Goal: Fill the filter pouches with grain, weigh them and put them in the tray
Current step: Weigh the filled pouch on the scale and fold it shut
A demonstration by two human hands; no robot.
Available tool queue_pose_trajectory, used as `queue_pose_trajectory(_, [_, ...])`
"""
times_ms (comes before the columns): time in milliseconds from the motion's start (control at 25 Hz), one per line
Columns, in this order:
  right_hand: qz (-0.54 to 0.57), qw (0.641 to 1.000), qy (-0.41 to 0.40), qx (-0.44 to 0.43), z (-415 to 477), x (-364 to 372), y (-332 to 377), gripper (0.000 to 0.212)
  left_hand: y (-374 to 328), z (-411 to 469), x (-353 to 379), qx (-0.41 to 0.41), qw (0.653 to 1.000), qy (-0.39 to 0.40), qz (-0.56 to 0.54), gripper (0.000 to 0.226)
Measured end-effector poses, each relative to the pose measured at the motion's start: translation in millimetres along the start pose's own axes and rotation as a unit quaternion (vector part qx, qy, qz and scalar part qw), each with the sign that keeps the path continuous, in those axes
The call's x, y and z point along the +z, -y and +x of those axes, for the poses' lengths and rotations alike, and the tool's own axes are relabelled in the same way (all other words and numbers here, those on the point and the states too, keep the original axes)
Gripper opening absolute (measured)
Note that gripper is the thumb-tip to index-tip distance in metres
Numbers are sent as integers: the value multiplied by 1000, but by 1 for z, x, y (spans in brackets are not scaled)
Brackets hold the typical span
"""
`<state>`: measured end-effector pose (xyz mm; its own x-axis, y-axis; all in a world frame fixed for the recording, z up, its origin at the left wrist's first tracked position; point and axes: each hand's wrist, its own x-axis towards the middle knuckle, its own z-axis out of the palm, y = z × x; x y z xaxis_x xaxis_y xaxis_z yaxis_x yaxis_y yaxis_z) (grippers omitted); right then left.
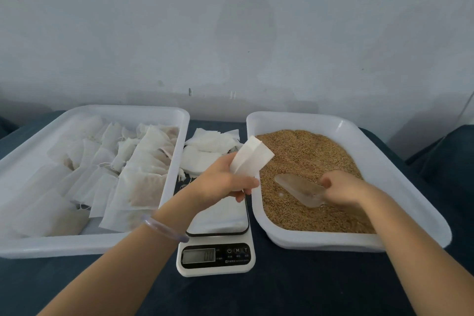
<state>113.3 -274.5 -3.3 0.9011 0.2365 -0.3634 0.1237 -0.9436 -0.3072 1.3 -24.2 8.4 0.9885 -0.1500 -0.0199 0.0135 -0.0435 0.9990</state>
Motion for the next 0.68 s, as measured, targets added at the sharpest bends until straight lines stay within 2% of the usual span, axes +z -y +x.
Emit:
queue_pose_trajectory(120, [-61, 997, 25, 30, 1, 1, -22, 22, -1, 2, 6, -25, 999, -15, -16, 39])
queue_pose_trajectory(240, [-61, 998, -22, -2, 3, 1, -23, 19, -2, 5, 10, -51, 998, -35, -23, 52])
queue_pose_trajectory(360, [-61, 990, -120, -34, 6, -3, -20, 20, -1, 8, 8, -69, 995, -66, 26, 41])
queue_pose_trajectory(440, [-110, 971, -206, -55, 8, -6, -16, 20, 1, 10, 6, -82, 992, -83, 55, 38])
queue_pose_trajectory(520, [-171, 951, -250, -61, 14, -7, -7, 16, 2, 12, 6, -93, 989, -93, 61, 40])
queue_pose_trajectory(600, [-199, 952, -227, -57, 21, -4, 5, 17, 2, 14, 6, -97, 989, -96, 64, 39])
queue_pose_trajectory(680, [-174, 967, -174, -65, 26, 4, 13, 21, 3, 16, 8, -97, 988, -99, 72, 37])
